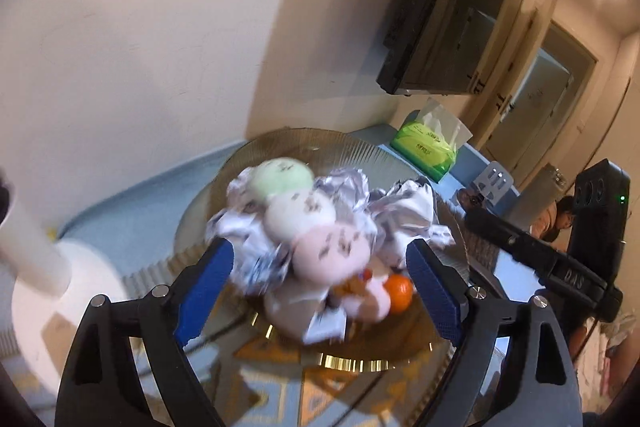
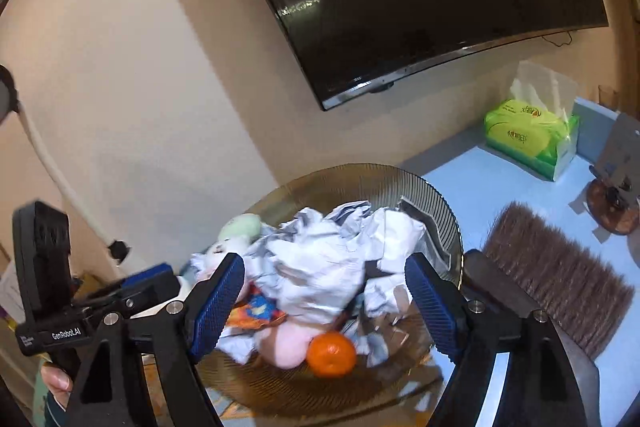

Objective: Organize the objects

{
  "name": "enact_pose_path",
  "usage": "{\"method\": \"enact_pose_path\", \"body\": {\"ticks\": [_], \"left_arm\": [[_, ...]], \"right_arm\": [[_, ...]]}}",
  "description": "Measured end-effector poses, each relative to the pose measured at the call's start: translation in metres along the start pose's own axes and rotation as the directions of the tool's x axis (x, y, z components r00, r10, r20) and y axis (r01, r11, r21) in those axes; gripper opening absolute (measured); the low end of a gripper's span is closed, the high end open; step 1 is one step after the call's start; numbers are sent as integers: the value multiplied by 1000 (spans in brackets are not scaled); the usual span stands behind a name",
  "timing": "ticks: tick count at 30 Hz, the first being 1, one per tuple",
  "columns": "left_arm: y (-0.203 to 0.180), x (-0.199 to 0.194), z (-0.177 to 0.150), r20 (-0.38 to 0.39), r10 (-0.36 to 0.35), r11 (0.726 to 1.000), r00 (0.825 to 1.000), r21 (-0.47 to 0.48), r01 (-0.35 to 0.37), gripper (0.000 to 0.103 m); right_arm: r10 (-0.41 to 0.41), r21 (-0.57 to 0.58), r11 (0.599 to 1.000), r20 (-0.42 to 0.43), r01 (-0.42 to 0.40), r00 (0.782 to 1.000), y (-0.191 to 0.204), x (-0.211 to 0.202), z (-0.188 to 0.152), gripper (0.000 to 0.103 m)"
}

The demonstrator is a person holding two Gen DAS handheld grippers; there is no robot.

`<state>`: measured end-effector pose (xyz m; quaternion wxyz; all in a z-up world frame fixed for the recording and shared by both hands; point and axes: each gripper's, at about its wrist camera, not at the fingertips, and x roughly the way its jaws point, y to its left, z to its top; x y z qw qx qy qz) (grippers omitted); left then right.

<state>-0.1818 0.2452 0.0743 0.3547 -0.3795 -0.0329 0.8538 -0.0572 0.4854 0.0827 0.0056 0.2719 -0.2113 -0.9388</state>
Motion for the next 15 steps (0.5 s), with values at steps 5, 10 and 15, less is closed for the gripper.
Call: {"method": "enact_pose_path", "body": {"ticks": [5,10,15], "left_arm": [[13,-72,-64,64,78,993,995,-92,-72,87],[30,-157,-131,95,242,963,966,-146,-227,89],[68,-241,-201,68,426,879,902,-267,-395,96]], "right_arm": [[79,-58,995,-43,-82,996,38,-26,-26,82],[105,-125,984,-176,-128,979,86,-33,-72,84],[92,-188,971,-289,-151,953,128,-20,-125,84]]}}
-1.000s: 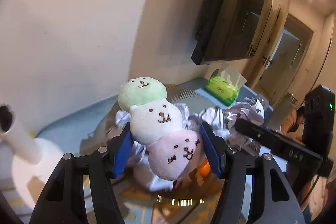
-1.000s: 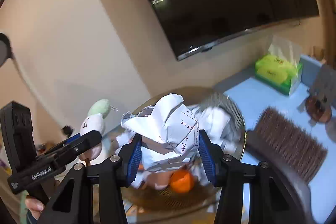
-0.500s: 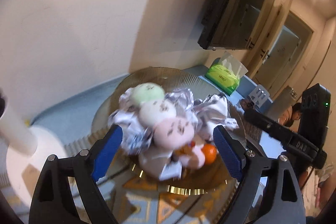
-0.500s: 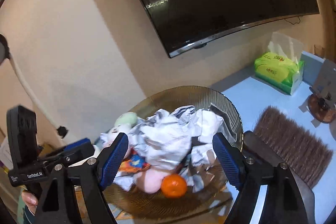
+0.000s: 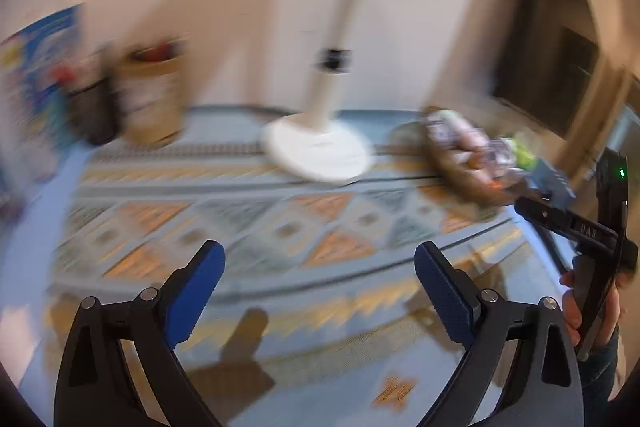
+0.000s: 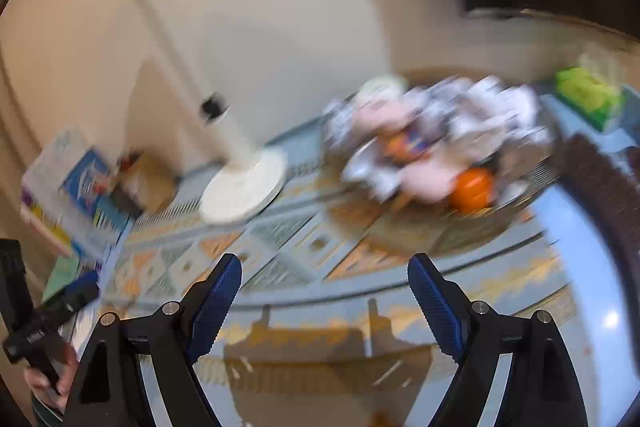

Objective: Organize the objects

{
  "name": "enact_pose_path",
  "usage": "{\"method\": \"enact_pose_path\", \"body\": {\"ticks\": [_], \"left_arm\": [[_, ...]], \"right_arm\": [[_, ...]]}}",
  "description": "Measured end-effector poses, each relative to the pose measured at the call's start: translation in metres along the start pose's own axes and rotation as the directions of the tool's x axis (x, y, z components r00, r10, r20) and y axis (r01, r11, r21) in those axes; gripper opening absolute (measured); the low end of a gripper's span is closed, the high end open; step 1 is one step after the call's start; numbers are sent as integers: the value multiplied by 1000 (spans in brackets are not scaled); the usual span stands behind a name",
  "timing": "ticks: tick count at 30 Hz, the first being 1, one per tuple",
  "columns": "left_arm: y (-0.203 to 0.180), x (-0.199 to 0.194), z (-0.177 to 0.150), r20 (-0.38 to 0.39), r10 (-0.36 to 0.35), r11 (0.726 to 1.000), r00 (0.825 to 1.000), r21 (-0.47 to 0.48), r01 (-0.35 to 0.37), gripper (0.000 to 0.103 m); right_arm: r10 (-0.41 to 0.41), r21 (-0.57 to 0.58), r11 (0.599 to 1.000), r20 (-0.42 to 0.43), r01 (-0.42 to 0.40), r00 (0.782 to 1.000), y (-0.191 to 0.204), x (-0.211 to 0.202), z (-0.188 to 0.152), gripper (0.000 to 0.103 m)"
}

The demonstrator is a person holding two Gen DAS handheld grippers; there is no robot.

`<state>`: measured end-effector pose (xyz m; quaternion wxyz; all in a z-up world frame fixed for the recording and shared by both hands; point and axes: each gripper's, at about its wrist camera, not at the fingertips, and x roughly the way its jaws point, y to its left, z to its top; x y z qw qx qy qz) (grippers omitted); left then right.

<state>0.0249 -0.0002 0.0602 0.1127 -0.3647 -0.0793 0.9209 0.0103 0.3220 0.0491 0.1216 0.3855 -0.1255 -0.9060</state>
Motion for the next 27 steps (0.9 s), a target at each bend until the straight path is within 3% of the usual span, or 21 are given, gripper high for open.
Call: {"method": "enact_pose_path", "body": {"ticks": [3,6,10,13,16,20,22,24,25,26,27], "left_arm": [[34,-31,-6,-16,109,994,994,-12,-109,101],[56,-50,-15,-60,118,993,991,-17,-119,102],[67,-52,-28,-47,173,985,984,-14,-174,102],[75,-37,-32,-19,232,968,973,-90,-233,102],[70,-3,-34,-54,295,943,954,-143,-299,102],[54,44,-34,-134,299,939,945,-136,-316,102],[47,57,-36,-127,322,935,938,-115,-336,102],[46,67,-39,-138,369,917,919,-104,-384,102],[49,76,-41,-186,382,908,905,-104,-405,103],[48,76,-40,-179,392,907,902,-89,-412,102],[49,76,-40,-172,370,916,913,-94,-389,102]], "right_arm": [[18,-40,999,-79,-22,997,28,22,-20,84],[-53,-124,992,-144,35,988,54,49,-39,85],[-133,-192,975,-123,108,983,70,68,-60,85],[-163,-174,975,-117,141,980,67,76,-66,85],[-187,-143,974,-86,174,979,60,71,-63,86],[-217,-37,976,-102,214,971,37,71,-58,89],[-216,-11,976,-96,216,972,33,70,-56,90],[-237,-43,971,-109,234,965,38,74,-56,91],[-251,-66,967,-115,245,961,41,76,-57,93],[-260,-97,963,-122,250,958,46,78,-58,94],[-263,-117,961,-126,249,957,49,80,-58,94]]}}
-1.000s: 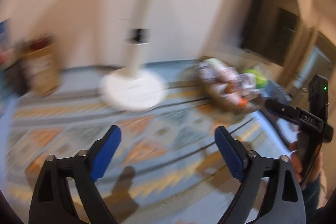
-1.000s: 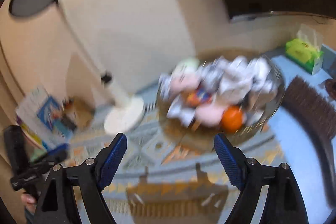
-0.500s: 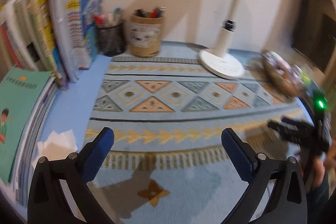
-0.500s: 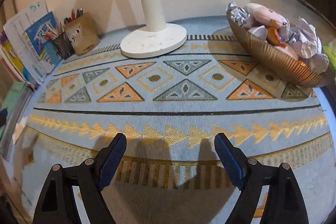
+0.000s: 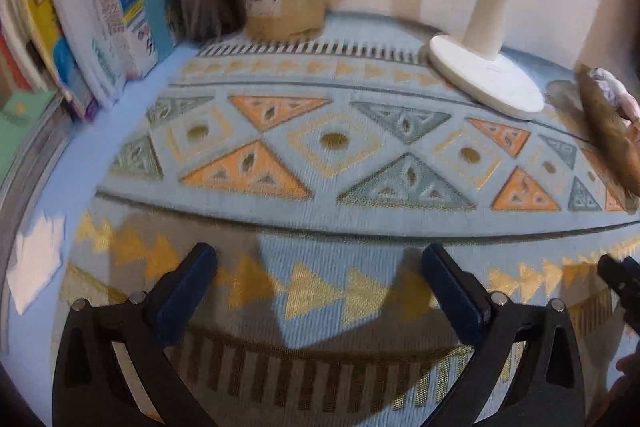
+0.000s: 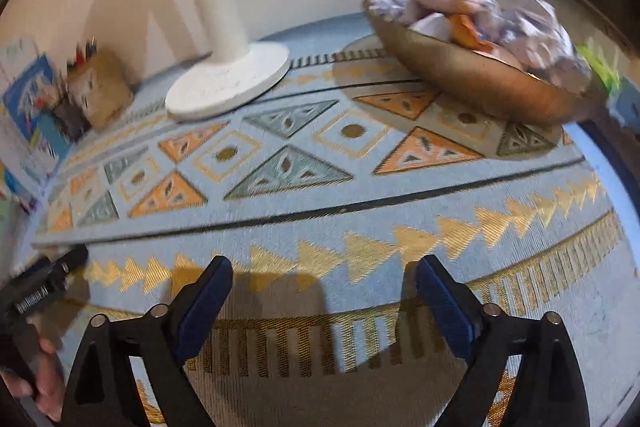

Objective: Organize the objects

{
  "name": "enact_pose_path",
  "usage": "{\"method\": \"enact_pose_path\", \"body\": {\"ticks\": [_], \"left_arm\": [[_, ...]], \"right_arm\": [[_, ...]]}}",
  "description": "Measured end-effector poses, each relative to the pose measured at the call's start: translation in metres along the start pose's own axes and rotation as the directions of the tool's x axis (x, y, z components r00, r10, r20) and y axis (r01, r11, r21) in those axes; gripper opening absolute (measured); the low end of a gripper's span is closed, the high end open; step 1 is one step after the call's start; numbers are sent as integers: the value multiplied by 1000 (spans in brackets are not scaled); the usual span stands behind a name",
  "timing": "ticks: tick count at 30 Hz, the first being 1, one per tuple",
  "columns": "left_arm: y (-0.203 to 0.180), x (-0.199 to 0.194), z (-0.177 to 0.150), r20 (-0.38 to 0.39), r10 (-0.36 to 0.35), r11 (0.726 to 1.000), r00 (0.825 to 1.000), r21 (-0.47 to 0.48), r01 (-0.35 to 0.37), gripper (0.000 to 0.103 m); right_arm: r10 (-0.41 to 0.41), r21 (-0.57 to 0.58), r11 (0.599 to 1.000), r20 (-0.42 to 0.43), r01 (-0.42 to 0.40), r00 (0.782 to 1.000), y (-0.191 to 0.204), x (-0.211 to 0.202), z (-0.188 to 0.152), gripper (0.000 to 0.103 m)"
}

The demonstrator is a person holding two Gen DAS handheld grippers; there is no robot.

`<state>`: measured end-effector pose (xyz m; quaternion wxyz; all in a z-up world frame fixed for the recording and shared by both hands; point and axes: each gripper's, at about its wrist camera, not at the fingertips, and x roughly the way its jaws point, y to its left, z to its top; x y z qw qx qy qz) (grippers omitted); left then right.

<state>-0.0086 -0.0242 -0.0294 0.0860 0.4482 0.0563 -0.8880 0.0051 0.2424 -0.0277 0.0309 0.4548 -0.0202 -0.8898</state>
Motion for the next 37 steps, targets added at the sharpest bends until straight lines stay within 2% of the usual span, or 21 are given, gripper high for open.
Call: {"method": "enact_pose_path", "body": {"ticks": [3,5,8,10,15,27,37], "left_arm": [[-3,0,-1,-9,2,1000,1000,15,-2,102],[-5,0,-1,-10,8,1000,1000,21,-8,103],[-6,1,0,-15,12,1000,1000,22,-12,103],[-6,0,0,-14,13,1000,1000,20,-13,103],[-4,2,0,-7,11,1000,1000,24,-11,103],[-6,5,-3,-6,8,1000,1000,23,-7,103],[-8,3,1,-7,6,1000,1000,23,-6,103]], "right_arm": [[-11,-22,1000,-12,11,1000,4,2,-1,96],[-9,-13,1000,-22,9,1000,2,5,1,103],[-57,-62,997,-45,54,997,8,12,6,103],[-36,-85,996,-46,33,998,9,14,9,103],[-70,-31,997,-15,70,997,-3,17,15,103],[-23,-81,996,6,23,1000,-5,15,15,103],[-28,-85,996,6,29,1000,-2,13,12,103]]}}
